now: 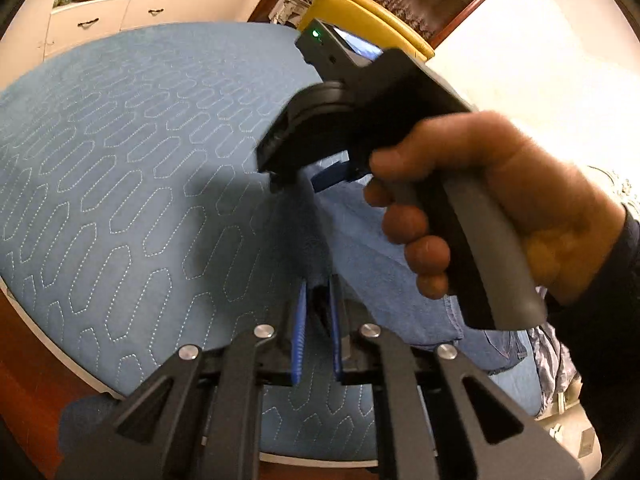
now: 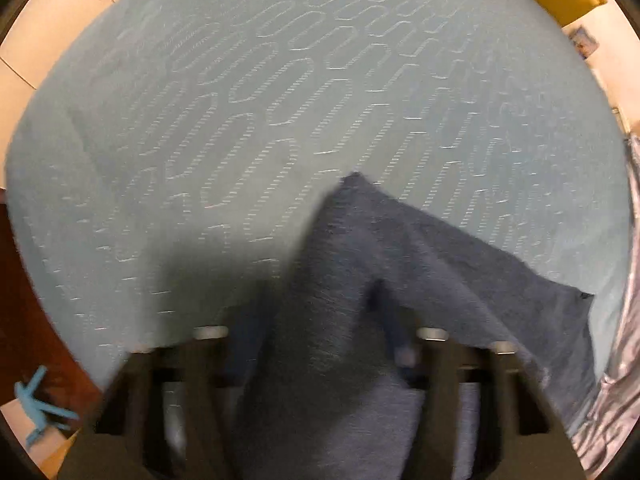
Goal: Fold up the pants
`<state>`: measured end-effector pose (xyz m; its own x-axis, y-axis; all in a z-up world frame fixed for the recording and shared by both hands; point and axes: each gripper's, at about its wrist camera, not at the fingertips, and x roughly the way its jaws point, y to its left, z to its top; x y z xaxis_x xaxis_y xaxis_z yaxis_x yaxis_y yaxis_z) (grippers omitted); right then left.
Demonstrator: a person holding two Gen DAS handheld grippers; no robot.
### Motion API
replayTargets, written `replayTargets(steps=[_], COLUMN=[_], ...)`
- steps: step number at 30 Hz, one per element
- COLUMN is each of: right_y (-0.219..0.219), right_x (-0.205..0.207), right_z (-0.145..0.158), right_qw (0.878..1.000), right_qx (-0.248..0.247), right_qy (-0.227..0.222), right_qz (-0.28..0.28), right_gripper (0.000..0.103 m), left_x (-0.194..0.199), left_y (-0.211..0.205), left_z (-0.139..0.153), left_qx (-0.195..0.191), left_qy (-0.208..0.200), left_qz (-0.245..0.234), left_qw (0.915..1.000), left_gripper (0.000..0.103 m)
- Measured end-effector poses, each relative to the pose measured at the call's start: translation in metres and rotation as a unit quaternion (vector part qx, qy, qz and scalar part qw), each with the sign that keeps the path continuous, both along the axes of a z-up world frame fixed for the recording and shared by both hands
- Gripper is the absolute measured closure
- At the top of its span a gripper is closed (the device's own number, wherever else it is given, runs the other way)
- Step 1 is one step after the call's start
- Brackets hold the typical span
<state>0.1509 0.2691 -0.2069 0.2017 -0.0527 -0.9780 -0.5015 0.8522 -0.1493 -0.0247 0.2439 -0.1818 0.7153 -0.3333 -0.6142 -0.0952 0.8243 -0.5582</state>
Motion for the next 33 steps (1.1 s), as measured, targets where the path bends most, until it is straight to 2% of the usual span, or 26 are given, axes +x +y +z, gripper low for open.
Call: replayTargets(steps=[1,2,3,4,7,9,10,11,12,13,14,17,20,22,25,27,28,29,31,32,33], right_y=[-0.003,-0.007,-0.011,-0.017,-0.026,-0.034,-0.04,-0.047,-0.053,-0.058,-0.066,-0.121,-0.193,-0.252,-0.338,-0.4,-0.437,-0.463,-0.519,-0.543,-0.563], right_x=[-0.001,0.0,0.0,-0.001,0.001,0.001,0.001,0.001,0.001,0.005,0.007,0.01,0.005,-0.004,-0.015,-0.019,-0.021,-0.024,-0.023,-0.018,-0.018], right_z=[0.002,0.005,0.008,0.012,0.022,0.03,0.036,0.043,0.049,0.059,0.065,0.102,0.145,0.172,0.191,0.187,0.176,0.17,0.133,0.117,0.099], right_qw=[1.0,1.0,1.0,1.0,0.999,0.998,0.998,0.997,0.996,0.993,0.991,0.979,0.963,0.953,0.944,0.938,0.934,0.929,0.917,0.913,0.909], right_qx=[0.004,0.01,0.016,0.021,0.038,0.055,0.067,0.081,0.092,0.112,0.13,0.2,0.264,0.296,0.315,0.321,0.324,0.33,0.347,0.349,0.356], right_qy=[0.0,0.001,0.003,0.003,0.005,0.009,0.011,0.013,0.016,0.021,0.024,0.028,0.018,-0.002,-0.034,-0.045,-0.049,-0.05,-0.04,-0.035,-0.03], right_qz=[0.001,-0.001,-0.002,-0.001,-0.003,-0.007,-0.008,-0.01,-0.011,-0.015,-0.02,-0.037,-0.049,-0.066,-0.095,-0.123,-0.143,-0.158,-0.194,-0.208,-0.216], right_gripper=[0.075,0.078,0.078,0.08,0.081,0.082,0.082,0.083,0.083,0.084,0.085,0.087,0.088,0.088,0.088,0.088,0.088,0.088,0.087,0.088,0.088], left_x=[0.001,-0.001,-0.006,-0.008,-0.006,0.001,0.004,0.006,0.012,0.015,0.015,0.002,-0.008,-0.009,-0.016,-0.019,-0.016,-0.017,-0.018,-0.018,-0.019], left_y=[-0.001,-0.001,0.001,0.0,-0.013,-0.019,-0.019,-0.022,-0.031,-0.039,-0.048,-0.087,-0.146,-0.187,-0.27,-0.335,-0.36,-0.395,-0.444,-0.467,-0.493], left_z=[-0.003,-0.007,-0.011,-0.013,-0.025,-0.034,-0.038,-0.04,-0.039,-0.036,-0.029,0.012,0.056,0.081,0.1,0.095,0.093,0.081,0.058,0.045,0.026], left_qx=[-0.005,-0.01,-0.013,-0.019,-0.03,-0.018,-0.021,-0.026,0.0,0.022,0.051,0.127,0.203,0.236,0.3,0.336,0.346,0.365,0.394,0.413,0.438], left_qy=[0.0,0.003,0.005,0.002,0.005,0.02,0.022,0.019,0.022,0.024,0.021,-0.036,-0.094,-0.124,-0.166,-0.183,-0.187,-0.192,-0.194,-0.197,-0.201], left_qz=[0.008,0.023,0.031,0.036,0.039,0.05,0.054,0.052,0.041,0.031,0.025,0.007,-0.016,-0.036,-0.076,-0.11,-0.124,-0.142,-0.167,-0.179,-0.195], left_qw=[1.0,0.9997,0.9994,0.9992,0.9988,0.9984,0.9981,0.9981,0.9989,0.999,0.9982,0.9913,0.9745,0.9631,0.9365,0.9172,0.9108,0.8999,0.8828,0.871,0.8545], left_gripper=[0.08,0.043,0.029,0.026,0.026,0.029,0.04,0.057,0.071,0.091,0.091,0.092,0.092,0.092,0.092,0.092,0.092,0.092,0.092,0.092,0.092])
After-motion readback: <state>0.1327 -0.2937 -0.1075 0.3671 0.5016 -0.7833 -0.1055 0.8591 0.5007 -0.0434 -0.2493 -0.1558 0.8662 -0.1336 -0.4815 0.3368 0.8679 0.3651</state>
